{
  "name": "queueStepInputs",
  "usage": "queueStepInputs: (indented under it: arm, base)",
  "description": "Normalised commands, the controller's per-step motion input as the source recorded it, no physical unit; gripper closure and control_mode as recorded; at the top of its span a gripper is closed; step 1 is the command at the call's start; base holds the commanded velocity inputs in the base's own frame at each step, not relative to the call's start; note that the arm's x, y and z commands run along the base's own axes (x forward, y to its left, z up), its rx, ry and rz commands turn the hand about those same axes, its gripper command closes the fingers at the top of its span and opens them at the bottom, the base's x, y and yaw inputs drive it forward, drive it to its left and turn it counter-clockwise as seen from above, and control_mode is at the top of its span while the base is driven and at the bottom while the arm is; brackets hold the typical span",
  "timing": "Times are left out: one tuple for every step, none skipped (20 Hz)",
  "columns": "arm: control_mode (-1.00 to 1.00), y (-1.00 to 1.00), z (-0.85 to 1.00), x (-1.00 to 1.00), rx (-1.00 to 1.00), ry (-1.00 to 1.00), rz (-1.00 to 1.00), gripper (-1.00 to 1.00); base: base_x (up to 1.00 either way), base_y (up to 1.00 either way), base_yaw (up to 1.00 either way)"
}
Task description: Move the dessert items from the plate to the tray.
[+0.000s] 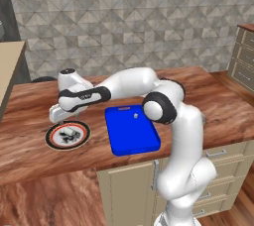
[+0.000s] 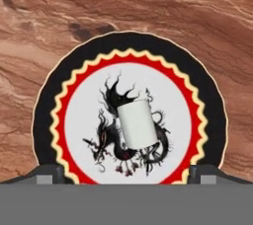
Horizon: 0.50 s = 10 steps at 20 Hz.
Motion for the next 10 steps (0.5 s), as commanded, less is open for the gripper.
queueStepInputs:
  arm:
    - [-1.00, 0.00, -0.26, 0.00, -0.05, 0.00, 0.00, -1.00]
    - [-1.00, 0.00, -0.16, 0.00, -0.07, -0.02, 0.00, -1.00]
    - [-1.00, 0.00, -0.06, 0.00, -0.08, -0.01, 0.00, -1.00]
    - [-1.00, 0.00, -0.07, 0.00, -0.08, -0.01, 0.00, -1.00]
    - [-1.00, 0.00, -0.10, 0.00, -0.08, 0.00, 0.00, -1.00]
    - [-1.00, 0.00, -0.14, 0.01, -0.07, 0.00, 0.00, -1.00]
    - [-1.00, 0.00, -0.17, 0.00, -0.06, 0.00, 0.00, -1.00]
    - [-1.00, 0.02, -0.13, 0.00, -0.04, 0.00, 0.00, -1.00]
    - [-1.00, 0.11, -0.13, 0.00, -0.04, 0.00, 0.00, -1.00]
    - [-1.00, 0.13, -0.20, 0.00, -0.03, 0.00, 0.00, -1.00]
  base:
    - [0.00, 0.00, 0.00]
    - [0.00, 0.00, 0.00]
    - [0.00, 0.00, 0.00]
    - [0.00, 0.00, 0.00]
    - [0.00, 0.00, 0.00]
    - [0.00, 0.00, 0.00]
    - [0.00, 0.00, 0.00]
    - [0.00, 0.00, 0.00]
    - [0.00, 0.00, 0.00]
    - [0.00, 0.00, 0.00]
